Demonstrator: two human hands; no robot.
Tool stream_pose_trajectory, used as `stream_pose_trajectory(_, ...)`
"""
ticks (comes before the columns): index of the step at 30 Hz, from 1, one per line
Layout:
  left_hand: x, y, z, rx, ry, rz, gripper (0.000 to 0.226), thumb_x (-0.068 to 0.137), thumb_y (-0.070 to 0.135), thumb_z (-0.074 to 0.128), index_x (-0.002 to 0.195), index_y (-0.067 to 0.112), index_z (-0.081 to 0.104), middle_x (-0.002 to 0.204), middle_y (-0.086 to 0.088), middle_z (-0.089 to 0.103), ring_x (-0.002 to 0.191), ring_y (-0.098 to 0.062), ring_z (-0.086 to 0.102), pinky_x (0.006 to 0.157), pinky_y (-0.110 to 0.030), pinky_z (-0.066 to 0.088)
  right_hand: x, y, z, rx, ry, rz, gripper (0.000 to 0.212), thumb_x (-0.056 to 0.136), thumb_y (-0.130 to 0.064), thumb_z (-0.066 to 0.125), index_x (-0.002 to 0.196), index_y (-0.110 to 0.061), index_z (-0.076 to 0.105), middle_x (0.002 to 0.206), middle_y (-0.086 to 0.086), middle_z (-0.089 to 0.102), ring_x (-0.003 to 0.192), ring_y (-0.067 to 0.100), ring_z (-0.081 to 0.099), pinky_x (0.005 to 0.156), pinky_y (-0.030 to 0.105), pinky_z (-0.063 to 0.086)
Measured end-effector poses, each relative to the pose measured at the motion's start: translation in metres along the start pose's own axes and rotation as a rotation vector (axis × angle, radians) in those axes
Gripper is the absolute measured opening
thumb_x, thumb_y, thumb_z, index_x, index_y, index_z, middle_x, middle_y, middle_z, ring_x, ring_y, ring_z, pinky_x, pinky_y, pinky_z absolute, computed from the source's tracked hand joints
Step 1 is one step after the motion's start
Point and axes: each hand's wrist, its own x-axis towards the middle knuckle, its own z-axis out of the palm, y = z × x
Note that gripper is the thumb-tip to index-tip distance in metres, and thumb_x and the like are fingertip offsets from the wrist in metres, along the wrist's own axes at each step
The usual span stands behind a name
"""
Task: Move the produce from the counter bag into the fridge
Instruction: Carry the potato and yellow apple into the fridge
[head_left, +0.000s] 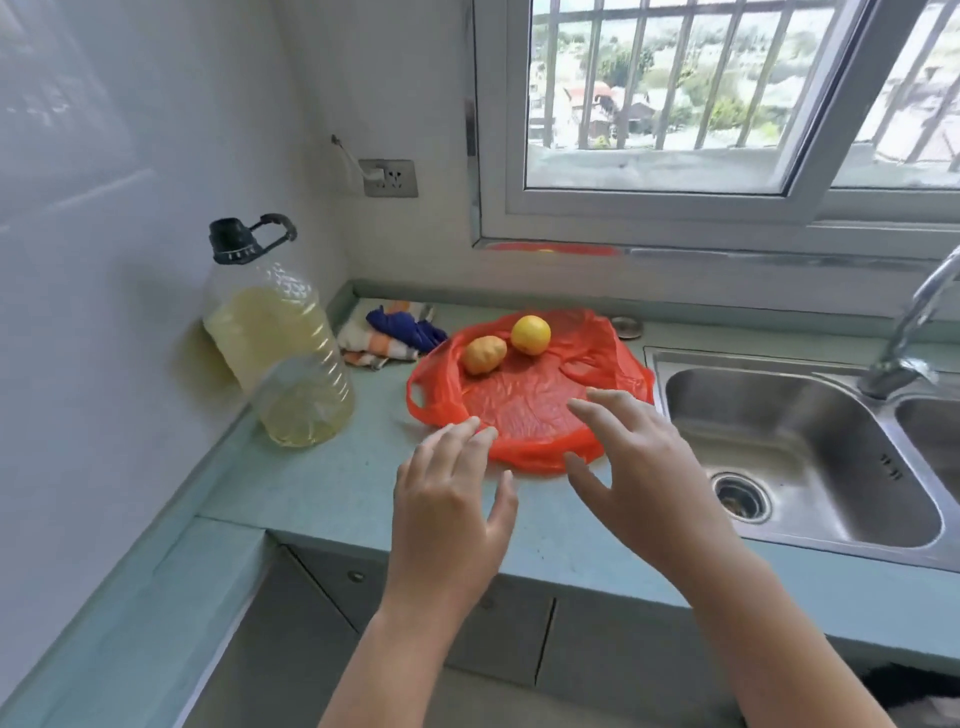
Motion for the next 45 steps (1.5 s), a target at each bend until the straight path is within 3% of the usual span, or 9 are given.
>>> stream_pose_trajectory(5,0.047,-0.047,0.029,-0.034,-0.042,0.005,0.044,0.084,0.036,0.042,0.116,0.013,0.06,0.119,-0.005,0.062,0.113,-0.024,0.055,0.095,-0.038,0.04,0.042,0.011,0.044,-0.003,-0.053,0.031,0.045,0.073,-0.021,0.071,0.115,-0.006,0.062,0.115,0.016,0.062,0.106,0.038,0.058,0.083,0.059,0.048)
stream_pose_trajectory(10,0.085,-0.07,0.062,-0.194,-0.144,-0.069,0.051,0.082,0.043,0.038,0.12,0.016,0.057,0.127,-0.001,0.056,0.12,-0.019,0.047,0.1,-0.03,0.031,0.081,0.042,0.073,-0.024,-0.062,0.092,0.046,0.07,-0.026,0.061,0.111,-0.005,0.063,0.11,0.016,0.064,0.098,0.039,0.061,0.079,0.052,0.051)
stream_pose_trajectory(15,0.13,-0.09,0.101,-0.167,-0.133,-0.109,0.048,0.081,0.04,0.04,0.116,0.012,0.06,0.123,-0.004,0.059,0.116,-0.021,0.052,0.102,-0.028,0.025,0.122,0.077,0.115,-0.036,-0.118,0.094,0.046,0.07,-0.027,0.059,0.111,-0.006,0.063,0.111,0.017,0.063,0.097,0.039,0.061,0.079,0.051,0.051)
stream_pose_trajectory(20,0.179,-0.107,0.142,-0.103,-0.19,-0.131,0.047,0.08,0.037,0.043,0.112,0.009,0.063,0.119,-0.009,0.061,0.11,-0.028,0.055,0.094,-0.039,0.04,0.165,0.123,0.156,-0.03,-0.197,0.089,0.045,0.069,-0.023,0.068,0.111,-0.005,0.063,0.11,0.016,0.063,0.096,0.039,0.061,0.078,0.052,0.051)
stream_pose_trajectory(26,0.224,-0.134,0.196,-0.064,-0.273,-0.204,0.047,0.08,0.037,0.044,0.114,0.01,0.062,0.123,-0.009,0.059,0.114,-0.028,0.053,0.094,-0.042,0.043,0.206,0.168,0.202,-0.038,-0.293,0.075,0.049,0.063,-0.015,0.078,0.109,-0.006,0.064,0.108,0.016,0.064,0.096,0.039,0.061,0.076,0.054,0.05)
stream_pose_trajectory(31,0.242,-0.154,0.233,-0.045,-0.371,-0.238,0.047,0.081,0.032,0.052,0.123,0.011,0.056,0.133,-0.007,0.051,0.122,-0.027,0.045,0.1,-0.038,0.035,0.237,0.198,0.238,-0.071,-0.407,-0.029,0.055,0.049,-0.013,0.085,0.101,-0.007,0.067,0.103,0.018,0.066,0.091,0.04,0.064,0.07,0.057,0.051)
stream_pose_trajectory(39,0.262,-0.175,0.273,-0.046,-0.455,-0.289,0.047,0.086,0.026,0.059,0.13,0.014,0.049,0.141,-0.004,0.042,0.129,-0.022,0.034,0.108,-0.035,0.026,0.264,0.233,0.283,-0.021,-0.549,-0.142,0.055,0.061,-0.012,0.079,0.113,-0.009,0.062,0.123,0.016,0.058,0.112,0.042,0.054,0.083,0.059,0.046)
stream_pose_trajectory(45,0.266,-0.183,0.289,-0.043,-0.492,-0.297,0.05,0.086,0.031,0.058,0.133,0.017,0.046,0.144,-0.001,0.037,0.132,-0.018,0.029,0.109,-0.032,0.021,0.281,0.246,0.297,-0.032,-0.679,-0.222,0.066,0.075,-0.016,0.065,0.136,-0.019,0.042,0.149,0.006,0.031,0.135,0.031,0.029,0.103,0.049,0.03)
